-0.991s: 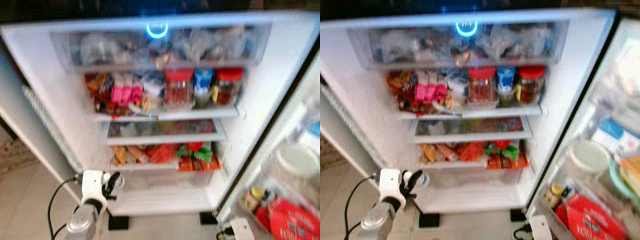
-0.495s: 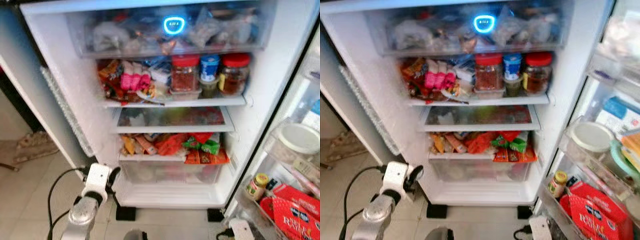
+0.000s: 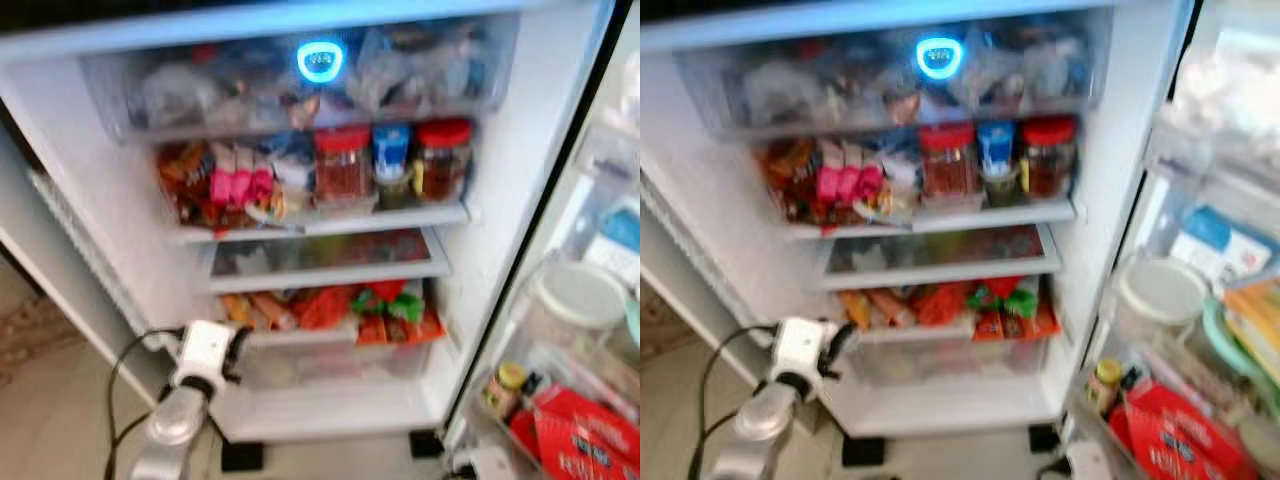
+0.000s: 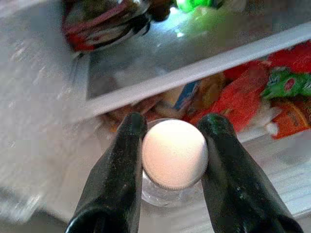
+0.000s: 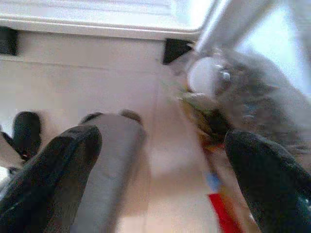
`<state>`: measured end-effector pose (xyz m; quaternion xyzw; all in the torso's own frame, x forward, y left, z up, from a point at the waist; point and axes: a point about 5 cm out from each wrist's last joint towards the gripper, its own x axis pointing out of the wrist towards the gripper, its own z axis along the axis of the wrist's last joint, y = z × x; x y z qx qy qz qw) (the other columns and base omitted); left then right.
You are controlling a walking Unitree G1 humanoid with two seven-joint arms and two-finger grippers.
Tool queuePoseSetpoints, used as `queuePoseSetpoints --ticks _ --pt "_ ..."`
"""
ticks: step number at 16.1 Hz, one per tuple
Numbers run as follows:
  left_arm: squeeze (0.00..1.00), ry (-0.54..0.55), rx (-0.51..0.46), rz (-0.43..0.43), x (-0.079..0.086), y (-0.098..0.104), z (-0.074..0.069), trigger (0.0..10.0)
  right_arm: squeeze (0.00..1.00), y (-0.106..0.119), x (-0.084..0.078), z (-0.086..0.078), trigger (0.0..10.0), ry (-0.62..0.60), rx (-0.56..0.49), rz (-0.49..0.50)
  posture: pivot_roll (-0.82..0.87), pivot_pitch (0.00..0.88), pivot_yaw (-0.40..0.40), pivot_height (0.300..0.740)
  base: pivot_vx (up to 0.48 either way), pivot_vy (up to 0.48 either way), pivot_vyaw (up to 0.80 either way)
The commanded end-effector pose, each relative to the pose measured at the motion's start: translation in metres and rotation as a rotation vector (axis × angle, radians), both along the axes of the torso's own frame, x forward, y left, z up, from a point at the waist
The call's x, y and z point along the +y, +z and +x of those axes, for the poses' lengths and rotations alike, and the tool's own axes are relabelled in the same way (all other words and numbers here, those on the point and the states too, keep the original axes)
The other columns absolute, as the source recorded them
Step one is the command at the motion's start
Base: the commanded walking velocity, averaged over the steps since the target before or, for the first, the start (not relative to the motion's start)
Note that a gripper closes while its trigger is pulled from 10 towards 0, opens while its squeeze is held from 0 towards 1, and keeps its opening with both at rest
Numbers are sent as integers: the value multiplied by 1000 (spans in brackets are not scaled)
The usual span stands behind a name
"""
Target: Restocking fridge
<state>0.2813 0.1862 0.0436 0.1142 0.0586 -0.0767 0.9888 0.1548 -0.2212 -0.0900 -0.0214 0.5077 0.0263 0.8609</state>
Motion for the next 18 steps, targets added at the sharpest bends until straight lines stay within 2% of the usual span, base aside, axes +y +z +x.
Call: queuePoseSetpoints --ticks 1,4,5,7,9,10,12,15,18 --pt "0 20 -7 39 12 3 0 10000 0 3 10 11 10000 16 -32 23 12 0 23 653 281 0 0" --pt "0 6 -36 72 10 7 1 10000 0 3 10 11 10000 16 -31 25 11 0 23 653 281 0 0" --pt "0 -1 -74 127 9 12 2 10000 0 3 10 11 10000 16 -31 25 11 0 23 653 0 0 0" --pt "0 -73 -178 334 2 26 4 10000 0 2 11 11 10000 17 -30 30 11 0 26 653 0 0 0" --pt "0 -103 -209 423 1 32 7 10000 0 3 11 11 10000 16 -31 32 14 0 27 653 0 0 0" --pt "0 -124 -243 542 2 41 14 10000 0 3 12 11 10000 17 -30 33 15 0 28 653 0 0 0" --pt "0 -156 -258 714 7 44 24 10000 0 2 13 12 10000 17 -32 37 13 0 33 653 0 0 0" --pt "0 -210 -255 807 10 43 30 10000 0 2 14 12 10000 16 -33 41 7 0 39 653 0 0 0" --pt "0 -204 -239 797 10 41 33 10000 0 2 14 11 10000 10 -32 42 -2 0 45 653 0 0 0"
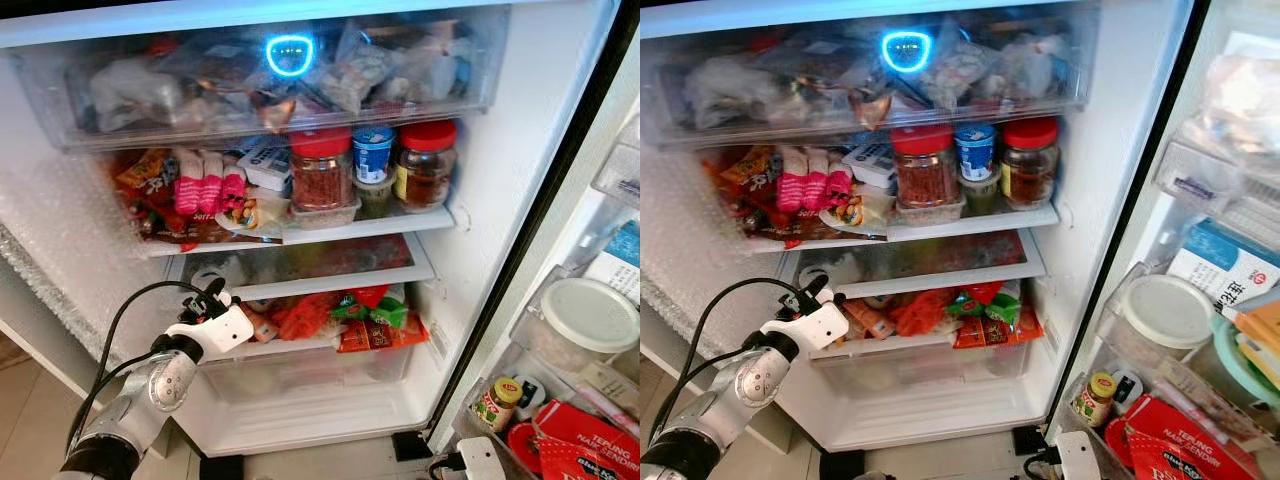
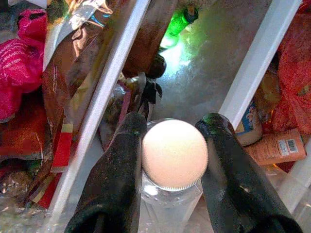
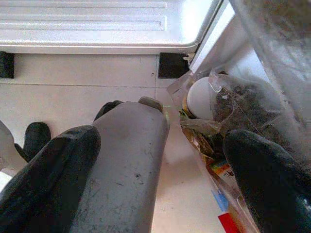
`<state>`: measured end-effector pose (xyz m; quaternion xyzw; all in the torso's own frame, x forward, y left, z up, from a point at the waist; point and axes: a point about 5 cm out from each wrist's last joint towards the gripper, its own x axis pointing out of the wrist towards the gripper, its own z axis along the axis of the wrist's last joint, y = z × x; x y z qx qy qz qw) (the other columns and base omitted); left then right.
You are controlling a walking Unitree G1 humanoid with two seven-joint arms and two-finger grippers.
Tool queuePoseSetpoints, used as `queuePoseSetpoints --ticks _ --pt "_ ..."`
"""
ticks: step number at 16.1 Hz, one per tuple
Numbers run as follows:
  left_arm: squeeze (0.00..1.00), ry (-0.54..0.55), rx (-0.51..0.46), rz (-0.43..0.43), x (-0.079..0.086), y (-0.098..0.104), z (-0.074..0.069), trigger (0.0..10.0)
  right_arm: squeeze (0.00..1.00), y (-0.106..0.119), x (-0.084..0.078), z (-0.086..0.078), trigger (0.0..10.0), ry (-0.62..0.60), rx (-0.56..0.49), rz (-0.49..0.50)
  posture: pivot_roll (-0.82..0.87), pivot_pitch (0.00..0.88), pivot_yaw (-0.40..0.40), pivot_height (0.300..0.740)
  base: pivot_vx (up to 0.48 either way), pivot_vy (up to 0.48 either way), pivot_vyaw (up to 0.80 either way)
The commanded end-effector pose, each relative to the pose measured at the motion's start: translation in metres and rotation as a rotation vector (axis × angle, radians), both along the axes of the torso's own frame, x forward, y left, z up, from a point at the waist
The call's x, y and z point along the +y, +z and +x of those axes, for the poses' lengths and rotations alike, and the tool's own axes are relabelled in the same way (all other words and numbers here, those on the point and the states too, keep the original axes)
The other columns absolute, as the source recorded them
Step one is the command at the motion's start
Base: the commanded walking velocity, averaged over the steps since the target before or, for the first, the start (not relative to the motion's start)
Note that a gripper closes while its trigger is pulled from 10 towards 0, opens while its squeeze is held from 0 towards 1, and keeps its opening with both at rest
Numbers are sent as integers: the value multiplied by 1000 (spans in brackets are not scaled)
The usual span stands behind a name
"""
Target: Restocking fridge
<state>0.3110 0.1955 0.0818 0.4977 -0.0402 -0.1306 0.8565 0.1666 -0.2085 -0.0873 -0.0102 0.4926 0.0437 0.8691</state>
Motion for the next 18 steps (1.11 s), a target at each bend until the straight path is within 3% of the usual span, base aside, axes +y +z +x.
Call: queuePoseSetpoints --ticks 1,7,12,15,18 --pt "0 5 7 -25 -1 1 3 10000 0 -1 1 -1 10000 4 6 -2 -6 0 43 653 0 0 0" --pt "0 -38 -8 -43 -16 0 9 10000 0 0 1 1 10000 32 1 -21 -21 0 47 653 0 0 0" --pt "0 -45 -10 -41 -18 2 13 10000 0 0 2 1 10000 29 2 -16 -13 0 47 653 0 0 0" --pt "0 -39 -9 -44 -17 2 14 10000 0 1 3 3 10000 56 1 -15 -13 0 48 653 276 0 0" --pt "0 -27 1 -56 -16 0 13 10000 0 1 3 3 10000 83 10 -31 -11 0 45 653 292 0 685"
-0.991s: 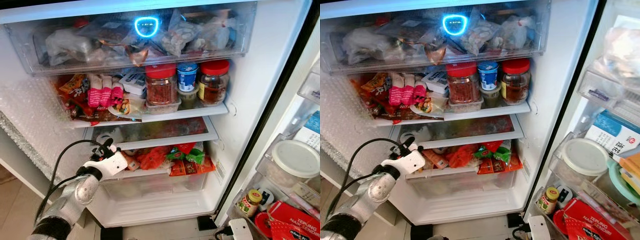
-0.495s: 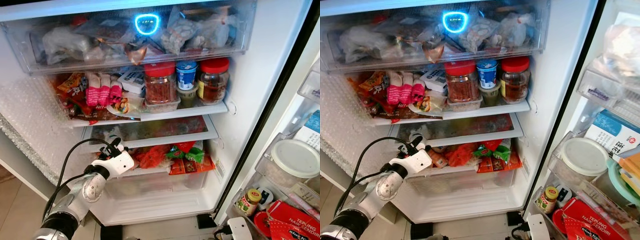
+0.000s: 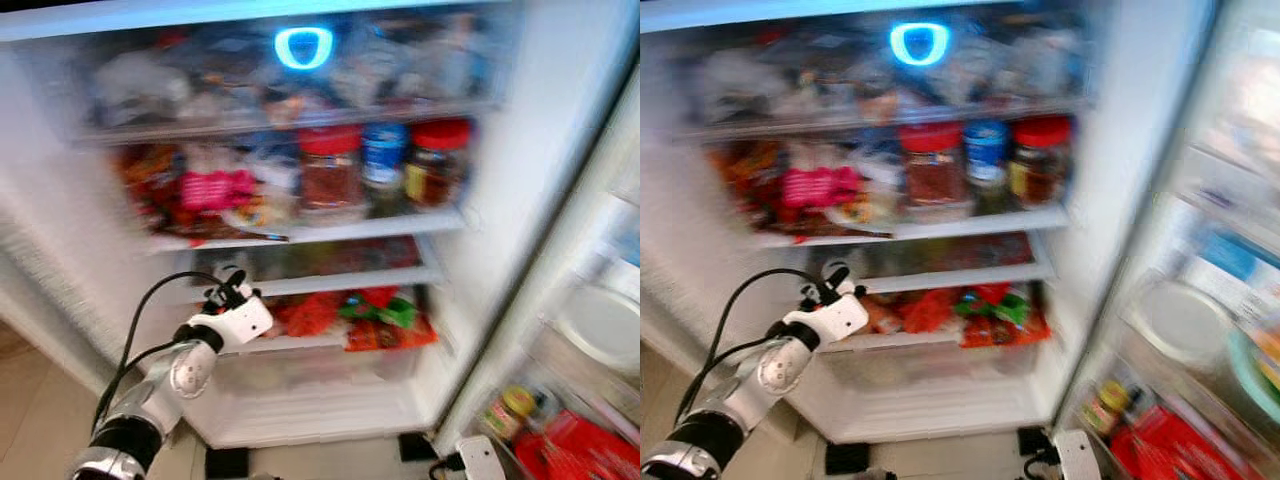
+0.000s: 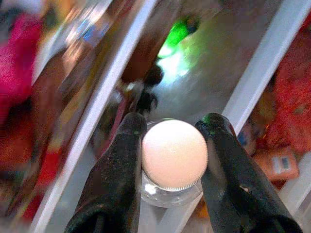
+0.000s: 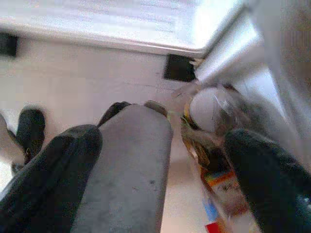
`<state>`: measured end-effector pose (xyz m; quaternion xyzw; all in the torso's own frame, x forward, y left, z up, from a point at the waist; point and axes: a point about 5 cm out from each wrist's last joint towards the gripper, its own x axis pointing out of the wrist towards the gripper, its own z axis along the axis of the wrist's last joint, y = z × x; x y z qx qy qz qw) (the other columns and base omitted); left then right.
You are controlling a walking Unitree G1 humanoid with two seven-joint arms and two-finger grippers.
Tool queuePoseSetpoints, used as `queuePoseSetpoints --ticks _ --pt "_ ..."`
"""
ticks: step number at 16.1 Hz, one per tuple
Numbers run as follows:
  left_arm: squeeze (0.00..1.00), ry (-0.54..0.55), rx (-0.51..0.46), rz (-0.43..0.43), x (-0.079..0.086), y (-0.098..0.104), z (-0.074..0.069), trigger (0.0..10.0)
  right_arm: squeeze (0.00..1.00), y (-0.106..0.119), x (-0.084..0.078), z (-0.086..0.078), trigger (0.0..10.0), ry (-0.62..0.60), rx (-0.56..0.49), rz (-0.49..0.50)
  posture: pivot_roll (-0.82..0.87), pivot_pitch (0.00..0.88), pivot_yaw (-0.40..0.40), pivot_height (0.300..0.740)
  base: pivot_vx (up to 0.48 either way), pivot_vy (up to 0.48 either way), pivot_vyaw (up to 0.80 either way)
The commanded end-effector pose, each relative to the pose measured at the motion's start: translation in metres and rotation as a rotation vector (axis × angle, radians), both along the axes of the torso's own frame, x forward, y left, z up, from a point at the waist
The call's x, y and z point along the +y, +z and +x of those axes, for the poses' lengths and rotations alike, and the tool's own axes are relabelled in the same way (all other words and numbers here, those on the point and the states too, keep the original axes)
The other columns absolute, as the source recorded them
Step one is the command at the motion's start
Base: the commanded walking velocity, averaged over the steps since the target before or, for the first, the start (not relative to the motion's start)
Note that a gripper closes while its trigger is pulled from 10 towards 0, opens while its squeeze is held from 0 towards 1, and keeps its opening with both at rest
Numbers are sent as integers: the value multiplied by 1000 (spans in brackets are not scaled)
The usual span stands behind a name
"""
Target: Restocking fridge
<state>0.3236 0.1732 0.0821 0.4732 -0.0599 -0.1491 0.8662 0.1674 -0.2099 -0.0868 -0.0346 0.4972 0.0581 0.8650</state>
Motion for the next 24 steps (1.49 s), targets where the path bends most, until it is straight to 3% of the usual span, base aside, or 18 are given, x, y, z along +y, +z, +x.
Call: queuePoseSetpoints --ticks 1,7,10,14,17,24 --pt "0 26 14 -3 7 -2 0 10000 0 0 4 1 10000 10 -2 5 -11 0 44 653 311 0 0" --pt "0 27 18 -6 7 -4 -1 10000 0 0 4 2 10000 24 3 4 -9 0 42 653 319 0 0" --pt "0 -30 70 -25 3 -8 -5 10000 0 0 5 2 10000 26 5 4 -11 0 44 653 95 0 0" --pt "0 -101 128 107 8 -19 -9 10000 0 0 5 2 10000 24 3 8 -15 0 48 653 0 0 0" --pt "0 -79 155 239 24 -20 -3 10000 0 0 4 0 10000 20 1 11 -24 0 52 653 0 0 0" --pt "0 3 128 364 37 -14 11 10000 0 -2 -11 -14 10000 32 13 -14 -106 53 22 653 0 0 0"
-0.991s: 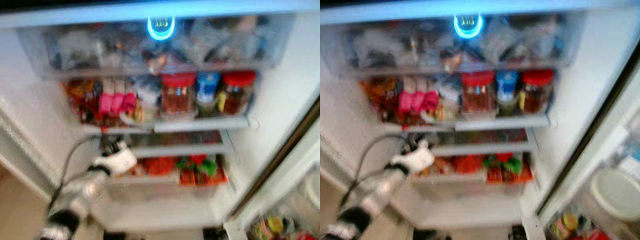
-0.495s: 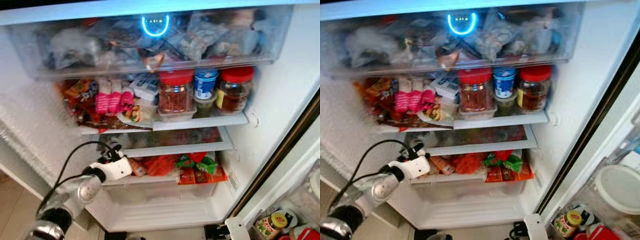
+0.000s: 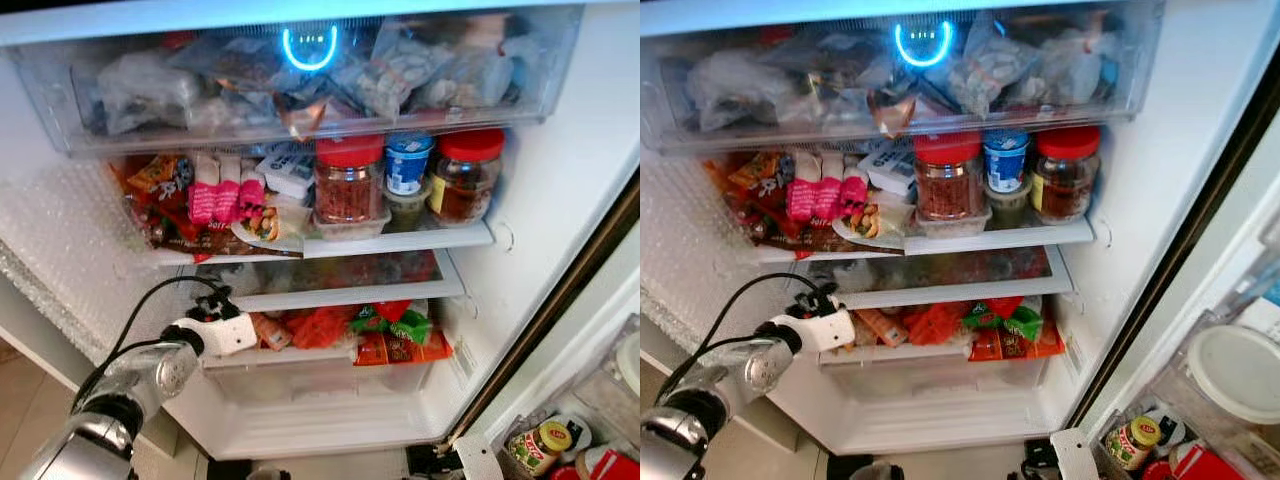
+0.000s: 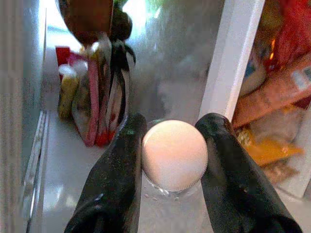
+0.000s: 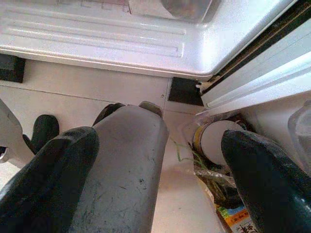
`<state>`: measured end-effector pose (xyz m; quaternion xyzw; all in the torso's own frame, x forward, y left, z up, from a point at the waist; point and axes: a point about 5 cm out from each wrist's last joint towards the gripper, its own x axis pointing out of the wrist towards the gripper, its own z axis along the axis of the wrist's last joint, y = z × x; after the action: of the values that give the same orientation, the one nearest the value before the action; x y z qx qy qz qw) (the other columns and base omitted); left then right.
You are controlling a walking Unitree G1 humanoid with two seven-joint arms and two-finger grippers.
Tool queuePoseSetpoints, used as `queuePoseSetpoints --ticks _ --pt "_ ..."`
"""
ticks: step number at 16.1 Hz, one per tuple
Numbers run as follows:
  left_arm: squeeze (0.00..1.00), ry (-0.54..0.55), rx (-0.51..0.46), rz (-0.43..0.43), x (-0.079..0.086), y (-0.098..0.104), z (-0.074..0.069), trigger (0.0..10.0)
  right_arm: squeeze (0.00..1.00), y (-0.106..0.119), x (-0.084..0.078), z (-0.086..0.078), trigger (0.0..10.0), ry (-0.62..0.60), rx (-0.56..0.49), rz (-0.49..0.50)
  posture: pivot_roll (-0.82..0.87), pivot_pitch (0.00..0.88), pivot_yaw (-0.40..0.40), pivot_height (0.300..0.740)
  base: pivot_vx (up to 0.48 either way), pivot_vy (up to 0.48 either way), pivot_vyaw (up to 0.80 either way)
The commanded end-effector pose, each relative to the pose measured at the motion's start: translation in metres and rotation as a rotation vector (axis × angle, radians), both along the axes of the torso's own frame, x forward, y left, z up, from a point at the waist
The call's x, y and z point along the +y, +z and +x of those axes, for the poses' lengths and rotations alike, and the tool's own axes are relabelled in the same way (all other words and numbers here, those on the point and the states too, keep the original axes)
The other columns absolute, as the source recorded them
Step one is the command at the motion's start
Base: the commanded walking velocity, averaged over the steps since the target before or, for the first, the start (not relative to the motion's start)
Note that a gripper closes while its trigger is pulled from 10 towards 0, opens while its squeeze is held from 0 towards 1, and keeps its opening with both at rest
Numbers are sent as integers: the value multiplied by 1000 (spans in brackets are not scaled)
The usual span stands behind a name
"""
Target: Restocking fridge
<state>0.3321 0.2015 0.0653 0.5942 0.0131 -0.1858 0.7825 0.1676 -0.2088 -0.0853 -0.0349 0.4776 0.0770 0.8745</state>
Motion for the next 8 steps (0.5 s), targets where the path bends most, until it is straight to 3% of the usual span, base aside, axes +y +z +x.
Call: queuePoseSetpoints --ticks 1,4,8 --pt "0 7 5 65 7 3 4 10000 0 -5 -15 -17 10000 -8 56 -44 -121 66 15 653 0 0 0" --pt "0 -6 -31 95 1 8 9 10000 0 -5 -19 -21 10000 -11 50 -49 -144 100 4 653 0 0 0" --pt "0 37 -152 -19 -6 24 19 10000 0 -5 -23 -26 10000 -15 38 -44 -173 150 -9 653 0 0 0"
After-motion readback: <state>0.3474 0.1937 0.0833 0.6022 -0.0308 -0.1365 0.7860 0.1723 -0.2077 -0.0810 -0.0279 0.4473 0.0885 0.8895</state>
